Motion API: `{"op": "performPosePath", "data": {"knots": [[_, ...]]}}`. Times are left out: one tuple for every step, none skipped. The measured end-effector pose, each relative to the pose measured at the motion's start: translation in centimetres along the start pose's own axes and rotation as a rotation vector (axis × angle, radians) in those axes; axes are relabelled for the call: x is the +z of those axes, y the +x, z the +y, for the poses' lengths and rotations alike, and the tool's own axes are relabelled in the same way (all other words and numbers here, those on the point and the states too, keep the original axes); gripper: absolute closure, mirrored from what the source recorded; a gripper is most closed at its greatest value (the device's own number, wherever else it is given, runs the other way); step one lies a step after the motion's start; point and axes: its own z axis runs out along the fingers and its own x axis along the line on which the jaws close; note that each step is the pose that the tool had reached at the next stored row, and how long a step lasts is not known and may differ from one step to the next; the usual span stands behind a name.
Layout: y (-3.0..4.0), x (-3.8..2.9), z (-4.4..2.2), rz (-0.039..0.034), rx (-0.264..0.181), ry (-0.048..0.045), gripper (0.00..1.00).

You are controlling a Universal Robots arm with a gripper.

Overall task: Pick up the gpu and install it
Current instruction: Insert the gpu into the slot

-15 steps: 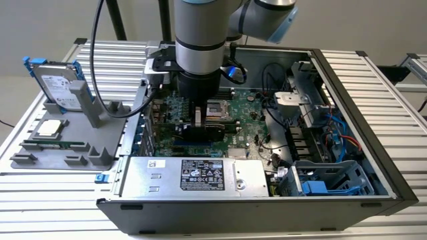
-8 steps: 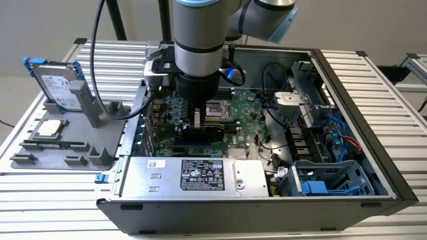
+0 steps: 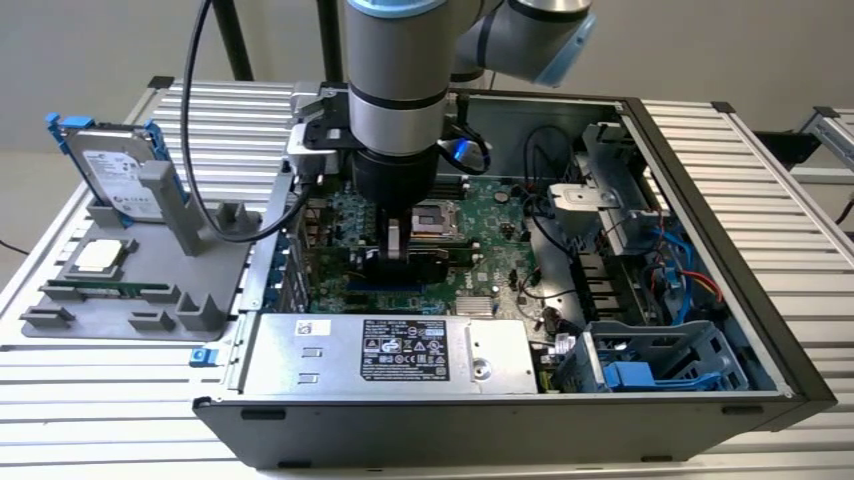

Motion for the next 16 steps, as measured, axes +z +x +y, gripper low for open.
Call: {"op": "performPosePath", "data": {"knots": [[0.00,-0.01,0.00,-0.0001,0.000,0.0000,1.00],[0.01,-0.05,0.00,0.0000,0.000,0.0000,1.00],[0.01,-0.11,0.00,-0.0003,0.000,0.0002,1.00],[0.00,-0.16,0.00,-0.0005,0.000,0.0003,1.00],[0.00,-0.17,0.00,-0.0005,0.000,0.0002,1.00],[0.00,-0.18,0.00,-0.0002,0.000,0.0001,1.00],[0.07,-0.21,0.00,0.0003,0.000,-0.0001,1.00],[0.15,-0.21,0.00,0.0004,0.001,-0.0002,1.00],[0.21,-0.21,0.00,0.0003,0.003,-0.0004,1.00],[0.23,-0.21,0.00,0.0003,0.003,-0.0006,1.00],[0.23,-0.21,0.01,0.0002,0.004,-0.0006,1.00],[0.24,-0.20,0.01,0.0004,0.004,-0.0007,1.00],[0.24,-0.16,0.01,0.0002,0.004,-0.0007,1.00],[0.24,-0.10,0.01,0.0005,0.005,-0.0009,1.00],[0.24,-0.02,0.01,0.0012,0.005,-0.0013,1.00],[0.23,0.07,0.01,0.0018,0.006,-0.0017,1.00]]}}
